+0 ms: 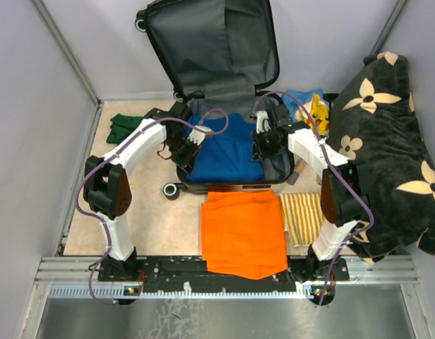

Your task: Pack the luggage

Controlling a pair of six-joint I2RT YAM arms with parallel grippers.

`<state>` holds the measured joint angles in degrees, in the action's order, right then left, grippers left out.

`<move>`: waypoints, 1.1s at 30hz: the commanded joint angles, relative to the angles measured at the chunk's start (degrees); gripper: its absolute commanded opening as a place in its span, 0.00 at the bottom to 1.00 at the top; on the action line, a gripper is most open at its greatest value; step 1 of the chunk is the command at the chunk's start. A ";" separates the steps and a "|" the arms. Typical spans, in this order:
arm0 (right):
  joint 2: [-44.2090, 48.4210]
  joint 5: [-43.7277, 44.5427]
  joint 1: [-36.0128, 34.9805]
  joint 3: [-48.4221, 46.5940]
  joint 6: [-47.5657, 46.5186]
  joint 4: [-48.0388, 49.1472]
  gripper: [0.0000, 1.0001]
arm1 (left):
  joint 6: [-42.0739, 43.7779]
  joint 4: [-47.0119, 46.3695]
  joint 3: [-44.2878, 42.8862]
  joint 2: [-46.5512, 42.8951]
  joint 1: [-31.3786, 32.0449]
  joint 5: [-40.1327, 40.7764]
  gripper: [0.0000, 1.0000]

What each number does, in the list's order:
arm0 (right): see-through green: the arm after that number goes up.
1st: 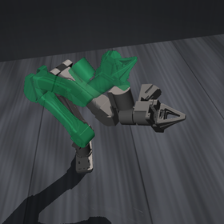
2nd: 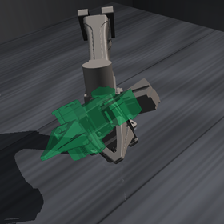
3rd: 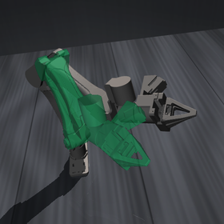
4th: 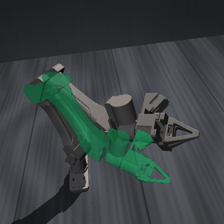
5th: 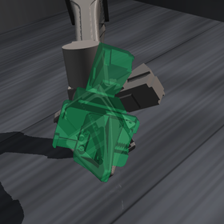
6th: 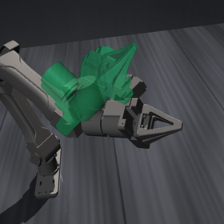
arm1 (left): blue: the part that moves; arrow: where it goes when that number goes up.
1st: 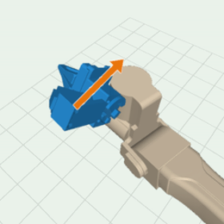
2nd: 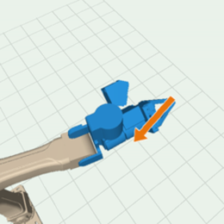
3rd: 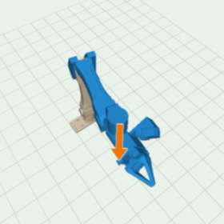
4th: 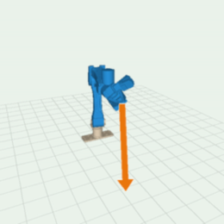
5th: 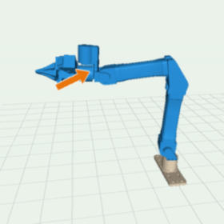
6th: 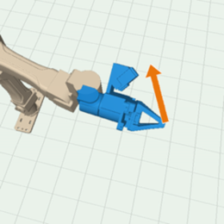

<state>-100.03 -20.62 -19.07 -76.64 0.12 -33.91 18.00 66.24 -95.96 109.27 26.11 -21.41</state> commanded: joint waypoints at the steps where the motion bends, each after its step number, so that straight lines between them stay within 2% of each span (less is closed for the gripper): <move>1: -1.87 -2.02 -0.74 -3.72 -2.09 -1.11 0.02 | 0.33 6.87 1.98 -4.90 0.37 -3.64 0.00; 4: -2.44 -4.53 -2.00 -2.86 -2.48 -2.31 0.00 | -0.79 2.55 3.64 -5.18 -1.79 1.99 0.00; 6: -2.01 -4.67 -2.97 -1.70 -3.48 -3.18 0.00 | -1.46 1.50 3.01 -4.34 -4.64 2.80 0.11; 8: -1.03 -4.87 -3.12 -0.88 -4.25 -4.13 0.04 | -1.41 0.10 2.20 -4.39 -6.70 3.00 0.30; 11: 0.50 -3.49 -2.48 -2.76 -5.68 -6.80 0.24 | 1.63 -3.23 1.95 -8.67 -7.11 0.96 0.58; 13: 1.87 -4.70 -1.20 -4.95 -5.87 -8.21 0.45 | 4.02 -5.88 2.46 -12.59 -7.04 -0.58 0.80; 15: 3.74 -6.42 -0.01 -7.00 -5.92 -9.10 0.65 | 7.91 -7.47 3.18 -16.17 -6.95 -3.84 0.92; 17: 5.96 -7.21 0.62 -8.47 -6.36 -10.03 0.77 | 11.91 -7.48 3.86 -19.46 -6.72 -8.80 0.99; 21: 10.87 -8.96 1.86 -8.68 -7.70 -11.83 0.89 | 21.04 -4.56 5.86 -23.57 -2.57 -12.37 1.00; 26: 15.06 -9.80 2.83 -7.51 -11.17 -14.62 0.92 | 25.63 -6.10 11.33 -26.18 8.42 -14.90 0.99; 31: 19.07 -10.49 4.03 -5.62 -13.70 -17.16 0.93 | 28.29 -12.65 19.56 -26.03 24.47 -7.40 0.92; 33: 20.34 -9.82 4.25 -4.37 -14.34 -17.24 0.93 | 28.68 -15.52 22.18 -24.87 28.77 -5.12 0.90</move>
<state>-83.55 -29.91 -15.81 -82.35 -11.33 -49.28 42.65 56.42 -77.69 83.24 47.97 -30.55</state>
